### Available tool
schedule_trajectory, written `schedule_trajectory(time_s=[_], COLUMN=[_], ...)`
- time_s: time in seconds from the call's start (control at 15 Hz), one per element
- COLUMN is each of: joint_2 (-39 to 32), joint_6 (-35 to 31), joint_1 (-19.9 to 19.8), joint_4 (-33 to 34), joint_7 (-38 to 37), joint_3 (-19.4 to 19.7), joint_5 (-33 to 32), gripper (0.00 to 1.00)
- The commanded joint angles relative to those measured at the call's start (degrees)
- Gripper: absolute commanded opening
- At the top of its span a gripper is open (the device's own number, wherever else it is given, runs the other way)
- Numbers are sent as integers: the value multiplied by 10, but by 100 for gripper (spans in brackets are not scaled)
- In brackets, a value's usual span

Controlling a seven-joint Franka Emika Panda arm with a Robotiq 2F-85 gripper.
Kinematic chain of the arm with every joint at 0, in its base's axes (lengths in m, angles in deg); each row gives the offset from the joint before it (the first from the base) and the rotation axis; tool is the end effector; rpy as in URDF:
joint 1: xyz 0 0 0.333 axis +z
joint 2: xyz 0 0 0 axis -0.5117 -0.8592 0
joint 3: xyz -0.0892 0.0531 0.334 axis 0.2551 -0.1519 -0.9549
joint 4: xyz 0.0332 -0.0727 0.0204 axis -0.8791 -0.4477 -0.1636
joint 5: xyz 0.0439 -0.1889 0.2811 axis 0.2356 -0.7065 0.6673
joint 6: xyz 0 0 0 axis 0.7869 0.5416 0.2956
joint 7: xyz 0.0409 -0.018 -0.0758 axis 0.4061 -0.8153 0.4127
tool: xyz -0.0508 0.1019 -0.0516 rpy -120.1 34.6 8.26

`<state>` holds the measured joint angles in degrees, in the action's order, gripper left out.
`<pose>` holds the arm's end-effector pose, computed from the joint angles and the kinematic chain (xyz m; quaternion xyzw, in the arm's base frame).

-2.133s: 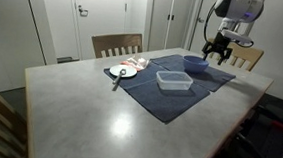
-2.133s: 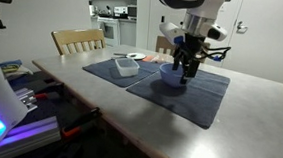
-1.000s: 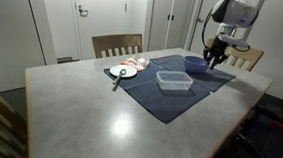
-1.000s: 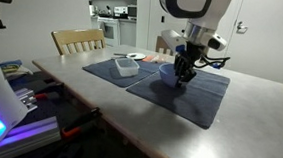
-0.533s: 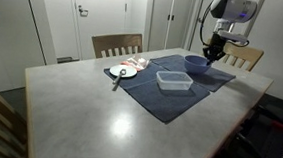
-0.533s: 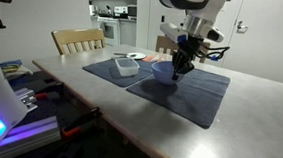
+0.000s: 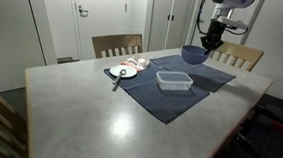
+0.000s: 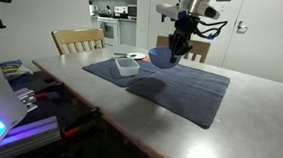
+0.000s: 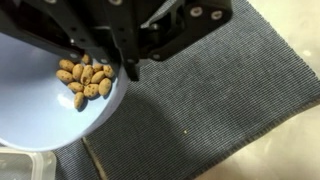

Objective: Pour the things in the bowl into the lunchbox

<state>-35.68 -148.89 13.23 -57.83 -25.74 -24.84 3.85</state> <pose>0.4919 -0.2271 0.3128 -0.9632 0.2517 0.0443 0.0831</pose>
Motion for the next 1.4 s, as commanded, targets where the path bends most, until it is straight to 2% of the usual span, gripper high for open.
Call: schedule_trajectory(time_s=[0.0,0.6,1.07,1.33], joint_2=[64,152,185,191], joint_6=[30,94,99,114], joint_1=[15,79,131,151], joint_4=[-20,-52,-91,-102], joint_7=[2,-52,-110,-108], joint_3=[9,-8,-37,-54], joint_5=[-35,-111,-168,-223], gripper=[1,1,1,1])
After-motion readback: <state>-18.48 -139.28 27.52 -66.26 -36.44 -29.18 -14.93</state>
